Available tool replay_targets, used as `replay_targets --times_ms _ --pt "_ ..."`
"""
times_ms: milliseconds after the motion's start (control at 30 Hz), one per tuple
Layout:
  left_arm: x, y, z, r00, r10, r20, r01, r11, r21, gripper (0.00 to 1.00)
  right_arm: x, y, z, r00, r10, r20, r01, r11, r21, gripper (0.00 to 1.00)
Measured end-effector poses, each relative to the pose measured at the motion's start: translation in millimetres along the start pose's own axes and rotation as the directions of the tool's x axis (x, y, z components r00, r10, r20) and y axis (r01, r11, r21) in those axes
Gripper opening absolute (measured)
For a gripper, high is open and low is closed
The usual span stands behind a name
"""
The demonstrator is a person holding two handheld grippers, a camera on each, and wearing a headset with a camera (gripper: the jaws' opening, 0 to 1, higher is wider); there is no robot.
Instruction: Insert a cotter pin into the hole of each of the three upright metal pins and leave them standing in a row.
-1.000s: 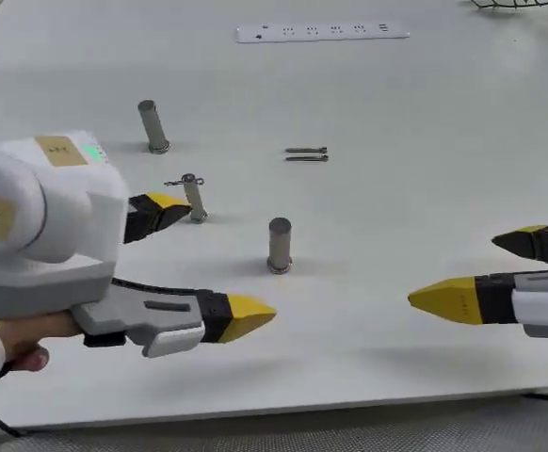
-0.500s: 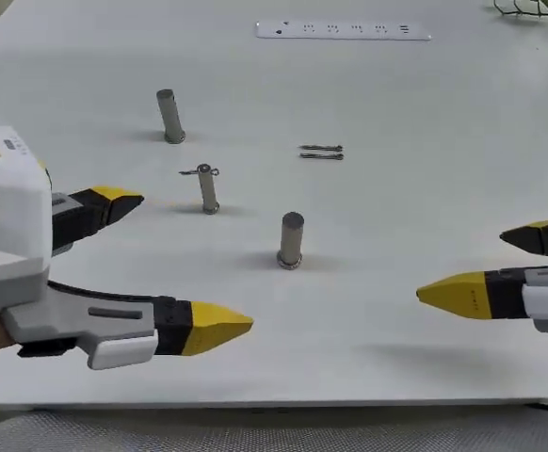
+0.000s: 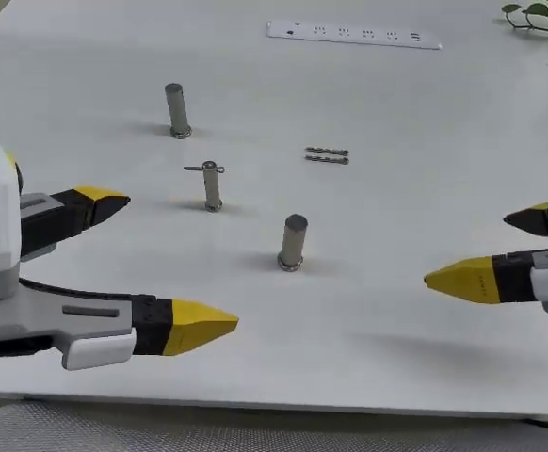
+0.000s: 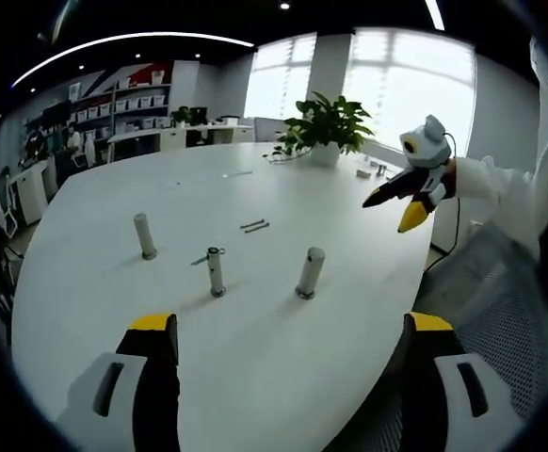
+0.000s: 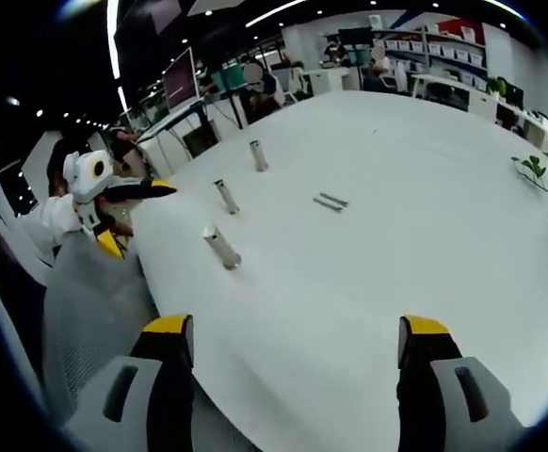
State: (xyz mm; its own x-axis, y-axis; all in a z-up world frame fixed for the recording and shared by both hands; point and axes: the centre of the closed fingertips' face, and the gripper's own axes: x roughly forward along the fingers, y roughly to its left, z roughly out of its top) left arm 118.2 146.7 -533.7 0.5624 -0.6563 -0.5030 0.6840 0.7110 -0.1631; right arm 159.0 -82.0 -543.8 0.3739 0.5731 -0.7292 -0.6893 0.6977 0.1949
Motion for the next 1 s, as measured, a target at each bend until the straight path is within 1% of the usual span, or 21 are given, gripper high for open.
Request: replay_targets --times_ms 33,133,200,233,267,333,433,500,567,600,667,700,733,767,800,900,933,967,1000 --pt "0.1 0.3 -1.1 1.0000 0.001 -0.003 -0.001 1.000 -0.001 0.99 0.4 -1.5 1.8 0.9999 -0.003 -0.010 0.003 1.000 -0.013 0.88" --pt "0.0 0.9 -3.9 0.9999 0.002 -0.013 -0.002 1.000 -0.012 0.99 1.6 -8.7 10.4 0.9985 -0.009 -0.055 0.004 0.996 -0.094 0.88" --pt "-0.7 1.5 -3.1 0.9999 0.007 -0.010 -0.007 1.000 -0.011 0.99 2.5 -11.7 15.9 0.9975 -0.009 -0.071 0.000 0.992 -0.123 0.88" --pt "-1.3 2.4 -1.5 0.9999 0.013 -0.003 -0.013 1.000 -0.009 0.99 3.9 -12.3 20.0 0.9965 -0.001 -0.084 -0.011 0.989 -0.147 0.88" --pt "-1.8 2.9 -0.5 0.9999 0.016 0.001 -0.016 1.000 -0.010 0.99 5.2 -13.3 24.1 0.9963 0.003 -0.085 -0.017 0.985 -0.171 0.87" --pt "-3.2 4.9 1.3 0.9996 0.027 0.010 -0.027 1.000 -0.012 0.99 8.6 -17.3 34.3 0.9962 -0.001 -0.087 -0.017 0.976 -0.215 0.87" --pt "-5.2 8.3 2.7 0.9990 0.042 0.016 -0.042 0.999 -0.018 0.99 15.2 -22.4 43.6 0.9917 0.001 -0.129 -0.033 0.969 -0.246 0.85" --pt "-7.3 9.6 5.2 0.9985 0.047 0.028 -0.046 0.999 -0.027 0.99 20.6 -26.0 51.1 0.9885 -0.001 -0.152 -0.044 0.956 -0.290 0.81" --pt "-9.4 10.4 8.7 0.9977 0.050 0.046 -0.047 0.998 -0.050 0.99 26.3 -26.4 56.8 0.9822 0.012 -0.187 -0.075 0.940 -0.334 0.77" --pt "-10.2 11.3 9.7 0.9972 0.054 0.053 -0.050 0.997 -0.062 0.99 30.6 -26.1 60.1 0.9783 0.023 -0.206 -0.093 0.937 -0.338 0.76" --pt "-10.0 8.6 11.5 0.9967 0.055 0.059 -0.051 0.996 -0.070 0.99 37.8 -26.4 66.0 0.9741 0.037 -0.223 -0.116 0.929 -0.352 0.76" --pt "-10.0 7.8 11.9 0.9966 0.056 0.060 -0.052 0.996 -0.073 0.99 40.5 -25.1 67.4 0.9692 0.034 -0.244 -0.125 0.920 -0.370 0.75" --pt "-9.8 6.0 12.7 0.9966 0.057 0.059 -0.052 0.996 -0.076 0.99 43.3 -25.8 69.7 0.9664 0.033 -0.255 -0.133 0.913 -0.387 0.74" --pt "-9.9 4.2 13.2 0.9967 0.058 0.058 -0.053 0.995 -0.079 0.99 47.3 -24.3 74.0 0.9644 0.039 -0.262 -0.150 0.895 -0.420 0.74" --pt "-9.9 2.9 13.9 0.9965 0.060 0.058 -0.055 0.995 -0.081 0.99 50.2 -23.0 77.0 0.9636 0.046 -0.263 -0.162 0.883 -0.440 0.74" --pt "-10.5 -0.1 16.5 0.9956 0.067 0.065 -0.062 0.994 -0.089 0.99 58.5 -18.5 82.5 0.9578 0.055 -0.282 -0.185 0.869 -0.459 0.70" --pt "-11.6 2.0 15.9 0.9955 0.068 0.066 -0.062 0.994 -0.092 0.99 63.0 -17.8 85.8 0.9558 0.059 -0.288 -0.195 0.861 -0.469 0.69" --pt "-12.3 2.4 16.0 0.9952 0.069 0.068 -0.063 0.994 -0.094 0.99 64.7 -17.7 86.9 0.9549 0.061 -0.291 -0.199 0.858 -0.473 0.68" --pt "-12.6 3.3 16.0 0.9951 0.070 0.070 -0.063 0.993 -0.096 0.99 69.4 -16.6 89.5 0.9532 0.066 -0.295 -0.208 0.852 -0.481 0.67"
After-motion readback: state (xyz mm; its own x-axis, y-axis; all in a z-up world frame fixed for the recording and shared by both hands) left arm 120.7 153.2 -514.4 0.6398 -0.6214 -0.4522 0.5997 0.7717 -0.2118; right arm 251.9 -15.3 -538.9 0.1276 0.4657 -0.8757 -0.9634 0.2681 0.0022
